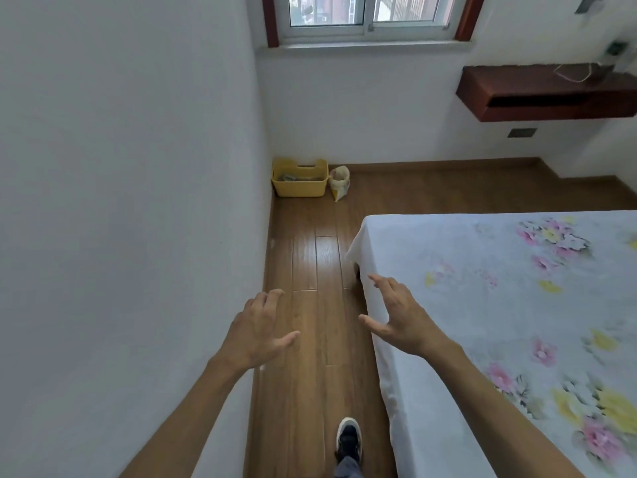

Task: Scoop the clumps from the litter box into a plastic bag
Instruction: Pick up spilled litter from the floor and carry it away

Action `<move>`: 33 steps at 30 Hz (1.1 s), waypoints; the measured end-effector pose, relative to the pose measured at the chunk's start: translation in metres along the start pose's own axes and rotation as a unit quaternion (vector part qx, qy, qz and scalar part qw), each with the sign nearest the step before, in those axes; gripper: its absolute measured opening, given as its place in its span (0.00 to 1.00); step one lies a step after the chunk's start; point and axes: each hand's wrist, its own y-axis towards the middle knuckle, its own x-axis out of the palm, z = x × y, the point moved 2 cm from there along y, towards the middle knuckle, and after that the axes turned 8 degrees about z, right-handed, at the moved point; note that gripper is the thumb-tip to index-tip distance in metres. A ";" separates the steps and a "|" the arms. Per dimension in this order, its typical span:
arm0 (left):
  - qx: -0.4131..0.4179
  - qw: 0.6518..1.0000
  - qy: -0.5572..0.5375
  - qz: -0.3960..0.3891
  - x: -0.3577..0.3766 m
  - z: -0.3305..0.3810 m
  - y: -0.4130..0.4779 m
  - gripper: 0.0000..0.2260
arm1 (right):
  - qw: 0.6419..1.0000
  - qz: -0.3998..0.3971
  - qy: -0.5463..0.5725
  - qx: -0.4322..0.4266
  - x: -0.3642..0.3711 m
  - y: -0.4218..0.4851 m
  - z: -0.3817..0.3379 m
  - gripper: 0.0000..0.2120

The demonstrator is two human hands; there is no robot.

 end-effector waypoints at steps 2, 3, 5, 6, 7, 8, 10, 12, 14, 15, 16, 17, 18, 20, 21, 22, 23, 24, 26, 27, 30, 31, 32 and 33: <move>-0.002 1.000 -0.004 0.004 0.005 0.002 0.031 0.37 | 1.000 0.001 -0.005 -0.005 -0.004 0.027 0.015 0.37; -0.004 1.000 -0.008 0.006 0.007 0.004 0.047 0.37 | 1.000 0.001 -0.005 -0.007 -0.006 0.040 0.022 0.37; -0.012 1.000 -0.012 0.012 0.009 0.006 0.077 0.37 | 1.000 -0.002 -0.005 -0.010 -0.010 0.066 0.035 0.37; -0.015 1.000 -0.012 0.016 0.010 0.007 0.092 0.37 | 1.000 -0.003 -0.006 -0.013 -0.011 0.078 0.042 0.37; -0.016 1.000 -0.012 0.019 0.012 0.008 0.105 0.37 | 1.000 -0.004 -0.007 -0.017 -0.012 0.090 0.048 0.37; -0.015 1.000 -0.012 0.022 0.013 0.009 0.118 0.37 | 1.000 -0.003 -0.009 -0.021 -0.013 0.102 0.054 0.37; -0.014 0.999 -0.012 0.027 0.014 0.010 0.142 0.37 | 1.000 -0.005 -0.013 -0.026 -0.015 0.125 0.063 0.37; -0.016 0.999 -0.008 0.029 0.014 0.010 0.163 0.36 | 1.000 -0.009 -0.013 -0.025 -0.015 0.145 0.070 0.37; -0.021 0.999 -0.001 0.029 0.014 0.009 0.183 0.37 | 1.000 -0.011 -0.010 -0.025 -0.015 0.165 0.077 0.37; -0.023 0.999 0.001 0.028 0.014 0.008 0.192 0.37 | 1.000 -0.012 -0.008 -0.027 -0.015 0.175 0.080 0.38; -0.027 0.999 0.003 0.026 0.015 0.006 0.202 0.37 | 0.999 -0.015 -0.006 -0.030 -0.014 0.185 0.083 0.37; -0.031 0.999 0.005 0.025 0.016 0.003 0.211 0.37 | 0.999 -0.016 -0.004 -0.032 -0.013 0.195 0.086 0.37; -0.033 0.999 0.006 0.024 0.017 0.000 0.221 0.37 | 0.999 -0.016 -0.002 -0.033 -0.012 0.204 0.089 0.37; -0.033 0.999 0.008 0.022 0.020 -0.006 0.239 0.37 | 0.999 -0.014 0.001 -0.032 -0.008 0.224 0.094 0.37; -0.034 0.999 0.008 0.022 0.022 -0.009 0.249 0.37 | 0.999 -0.014 0.003 -0.030 -0.006 0.234 0.096 0.37; -0.035 0.999 0.007 0.021 0.023 -0.013 0.260 0.37 | 0.999 -0.015 0.005 -0.030 -0.002 0.244 0.099 0.37; -0.037 0.999 0.006 0.020 0.024 -0.016 0.271 0.37 | 0.999 -0.016 0.006 -0.029 0.000 0.255 0.101 0.37; -0.037 0.999 0.005 0.018 0.025 -0.020 0.283 0.37 | 0.999 -0.016 0.007 -0.030 0.003 0.266 0.103 0.37; -0.033 0.999 0.003 0.016 0.027 -0.030 0.308 0.37 | 0.999 -0.016 0.007 -0.027 0.007 0.290 0.105 0.37; -0.030 0.999 0.001 0.015 0.027 -0.035 0.322 0.37 | 1.000 -0.016 0.006 -0.025 0.009 0.303 0.106 0.37; -0.028 1.000 -0.002 0.009 0.026 -0.051 0.364 0.37 | 1.000 -0.015 0.007 -0.016 0.014 0.346 0.107 0.37; -0.027 1.000 -0.002 0.008 0.025 -0.057 0.378 0.37 | 1.000 -0.015 0.007 -0.014 0.016 0.361 0.106 0.37; -0.027 1.000 -0.003 0.007 0.024 -0.062 0.392 0.37 | 1.000 -0.017 0.009 -0.009 0.019 0.375 0.106 0.37; -0.027 1.000 -0.005 0.005 0.023 -0.068 0.406 0.37 | 1.000 -0.019 0.012 -0.004 0.021 0.389 0.105 0.37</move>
